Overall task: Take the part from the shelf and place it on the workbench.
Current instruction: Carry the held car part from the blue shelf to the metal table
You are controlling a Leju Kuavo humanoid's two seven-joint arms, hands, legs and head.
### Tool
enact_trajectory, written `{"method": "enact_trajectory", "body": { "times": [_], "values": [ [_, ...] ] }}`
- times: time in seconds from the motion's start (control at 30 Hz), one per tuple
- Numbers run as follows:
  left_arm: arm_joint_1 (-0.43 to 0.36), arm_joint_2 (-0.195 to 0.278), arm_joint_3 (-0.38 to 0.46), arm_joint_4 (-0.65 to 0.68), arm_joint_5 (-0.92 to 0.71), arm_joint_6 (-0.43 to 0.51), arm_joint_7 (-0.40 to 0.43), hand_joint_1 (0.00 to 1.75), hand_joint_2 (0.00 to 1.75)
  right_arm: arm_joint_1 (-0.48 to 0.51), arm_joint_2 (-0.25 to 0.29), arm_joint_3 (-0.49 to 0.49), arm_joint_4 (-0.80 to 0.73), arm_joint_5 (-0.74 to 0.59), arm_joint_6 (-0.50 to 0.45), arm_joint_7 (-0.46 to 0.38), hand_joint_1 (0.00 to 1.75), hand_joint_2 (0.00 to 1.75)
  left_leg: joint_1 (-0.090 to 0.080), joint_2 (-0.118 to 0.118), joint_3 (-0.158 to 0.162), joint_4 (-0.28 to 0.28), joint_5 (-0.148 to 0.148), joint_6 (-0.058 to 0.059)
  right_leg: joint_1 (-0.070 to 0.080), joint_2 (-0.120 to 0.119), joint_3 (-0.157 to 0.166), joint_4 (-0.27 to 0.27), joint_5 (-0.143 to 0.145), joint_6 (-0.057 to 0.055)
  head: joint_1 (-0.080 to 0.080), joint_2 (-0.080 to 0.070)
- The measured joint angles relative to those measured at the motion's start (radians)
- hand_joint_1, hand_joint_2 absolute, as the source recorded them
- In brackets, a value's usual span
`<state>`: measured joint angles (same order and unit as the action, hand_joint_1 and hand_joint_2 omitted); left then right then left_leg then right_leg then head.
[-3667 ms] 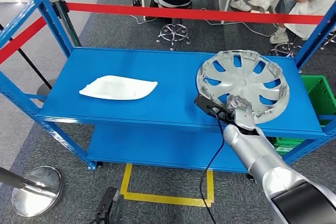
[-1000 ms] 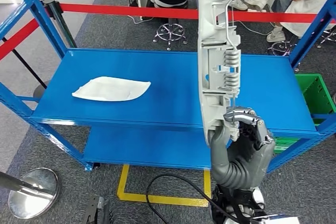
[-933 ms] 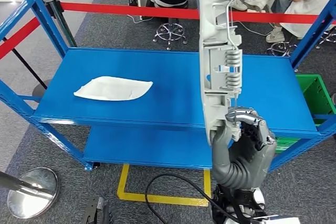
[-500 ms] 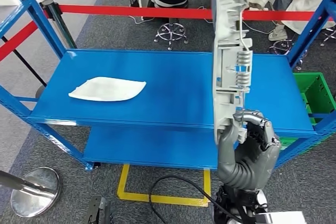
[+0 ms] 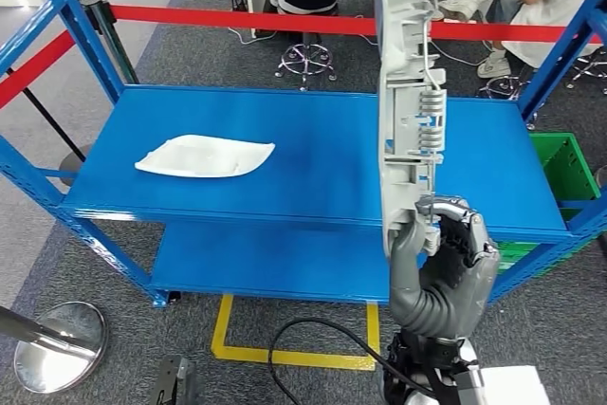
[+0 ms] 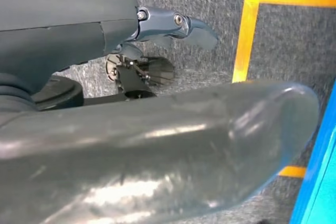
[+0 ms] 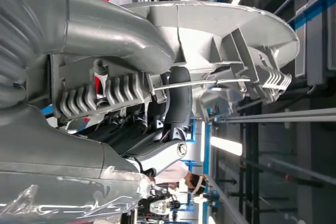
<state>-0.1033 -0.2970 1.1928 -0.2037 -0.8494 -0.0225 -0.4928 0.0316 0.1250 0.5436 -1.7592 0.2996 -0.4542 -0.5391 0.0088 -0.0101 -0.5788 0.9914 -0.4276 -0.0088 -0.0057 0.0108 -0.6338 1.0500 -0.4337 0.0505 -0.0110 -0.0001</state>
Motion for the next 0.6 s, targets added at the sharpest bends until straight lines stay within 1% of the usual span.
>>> {"method": "enact_trajectory", "body": {
  "times": [0.03,0.1,0.13,0.17,0.2,0.23,0.3,0.33,0.37,0.43,0.47,0.5,0.53,0.57,0.6],
  "values": [
    [-0.001,0.0,0.0,0.0,0.0,0.002,0.0,0.0,1.75,0.0,0.0,0.0,0.0,0.001,-0.001,0.0,1.75,1.75,0.002,0.002,-0.005,-0.002,0.006,0.006,-0.001,-0.001,-0.013,0.035,-0.032,0.004,0.001,0.0],
    [-0.002,0.0,0.0,0.0,0.0,0.004,-0.001,0.0,1.75,-0.001,-0.001,0.0,0.002,0.004,-0.003,0.0,1.75,1.75,0.001,0.004,-0.017,-0.002,0.016,0.012,-0.003,-0.003,-0.048,0.147,-0.115,0.012,0.002,0.0],
    [-0.002,0.0,0.0,0.0,-0.001,0.005,-0.001,0.0,1.75,-0.001,-0.001,0.0,0.004,0.004,-0.003,0.001,1.75,1.75,0.0,0.005,-0.024,-0.002,0.022,0.013,-0.003,-0.003,-0.061,0.199,-0.144,0.014,0.002,0.0],
    [-0.002,0.001,0.0,0.0,-0.001,0.006,-0.001,0.0,1.75,-0.001,-0.001,0.0,0.006,0.004,-0.003,0.001,1.75,1.75,0.0,0.005,-0.033,-0.002,0.028,0.012,-0.003,-0.003,-0.06,0.225,-0.155,0.015,0.002,0.0],
    [-0.002,0.001,0.001,0.0,-0.001,0.006,-0.001,0.0,1.75,-0.002,-0.001,0.0,0.008,0.003,-0.003,0.003,1.75,1.75,0.0,0.006,-0.042,-0.001,0.035,0.011,-0.003,-0.003,-0.042,0.216,-0.148,0.015,0.002,0.0],
    [-0.002,0.001,0.001,0.0,-0.002,0.006,0.001,0.0,1.75,-0.002,-0.001,0.0,0.01,0.003,-0.003,0.004,1.75,1.75,0.0,0.005,-0.05,-0.001,0.042,0.008,-0.004,-0.003,-0.006,0.172,-0.128,0.014,0.002,0.0],
    [-0.002,0.001,0.001,0.0,-0.002,0.004,0.005,0.0,1.75,-0.003,-0.001,0.0,0.011,0.003,-0.003,0.006,1.75,1.75,0.0,0.004,-0.063,0.0,0.056,-0.001,-0.002,-0.003,0.085,0.04,-0.095,0.01,0.001,0.0],
    [-0.002,0.001,0.001,0.0,-0.002,0.003,0.007,0.0,1.75,-0.003,-0.001,0.0,0.011,0.003,-0.002,0.007,1.75,1.75,0.0,0.003,-0.067,0.0,0.062,-0.007,-0.001,-0.001,0.114,-0.005,-0.085,0.005,0.001,0.0],
    [-0.002,0.001,0.001,0.0,-0.002,0.003,0.008,0.0,1.75,-0.004,-0.001,0.001,0.012,0.003,-0.002,0.007,1.75,1.75,0.0,0.003,-0.069,0.0,0.069,-0.013,0.002,0.0,0.125,-0.028,-0.083,-0.001,0.0,0.0],
    [-0.002,0.001,0.001,0.0,-0.003,0.002,0.009,0.0,1.75,-0.004,-0.001,0.001,0.012,0.004,-0.002,0.006,1.75,1.75,0.001,0.002,-0.071,-0.004,0.084,-0.026,0.006,0.002,0.112,-0.028,-0.071,-0.017,0.0,0.0],
    [-0.002,0.001,0.001,0.0,-0.004,0.003,0.009,0.0,1.75,-0.004,-0.001,0.001,0.013,0.004,-0.002,0.006,1.75,1.75,0.002,0.002,-0.074,-0.003,0.083,-0.032,0.005,0.001,0.106,-0.028,-0.064,-0.025,0.0,0.0],
    [-0.001,0.001,0.001,0.0,-0.005,0.003,0.009,0.0,1.75,-0.004,-0.001,0.001,0.013,0.005,-0.002,0.006,1.75,1.75,0.003,0.002,-0.081,0.008,0.064,-0.038,0.004,0.0,0.099,-0.03,-0.054,-0.034,-0.002,0.0],
    [-0.001,0.001,0.001,0.0,-0.006,0.003,0.009,0.0,1.75,-0.004,-0.001,0.001,0.013,0.005,-0.002,0.006,1.75,1.75,0.003,0.002,-0.094,0.04,0.027,-0.042,0.002,-0.002,0.089,-0.031,-0.043,-0.043,-0.004,0.0],
    [-0.001,0.001,0.001,0.0,-0.007,0.003,0.01,0.0,1.75,-0.004,-0.001,0.002,0.014,0.005,-0.002,0.006,1.75,1.75,0.003,0.002,-0.112,0.093,-0.023,-0.046,0.001,-0.002,0.079,-0.031,-0.032,-0.048,-0.006,0.0],
    [-0.001,0.001,0.001,0.0,-0.008,0.003,0.01,0.0,1.75,-0.004,-0.001,0.002,0.014,0.005,-0.002,0.006,1.75,1.75,0.002,0.002,-0.131,0.16,-0.073,-0.049,0.001,-0.002,0.065,-0.031,-0.021,-0.051,-0.008,0.0]
  ]
}}
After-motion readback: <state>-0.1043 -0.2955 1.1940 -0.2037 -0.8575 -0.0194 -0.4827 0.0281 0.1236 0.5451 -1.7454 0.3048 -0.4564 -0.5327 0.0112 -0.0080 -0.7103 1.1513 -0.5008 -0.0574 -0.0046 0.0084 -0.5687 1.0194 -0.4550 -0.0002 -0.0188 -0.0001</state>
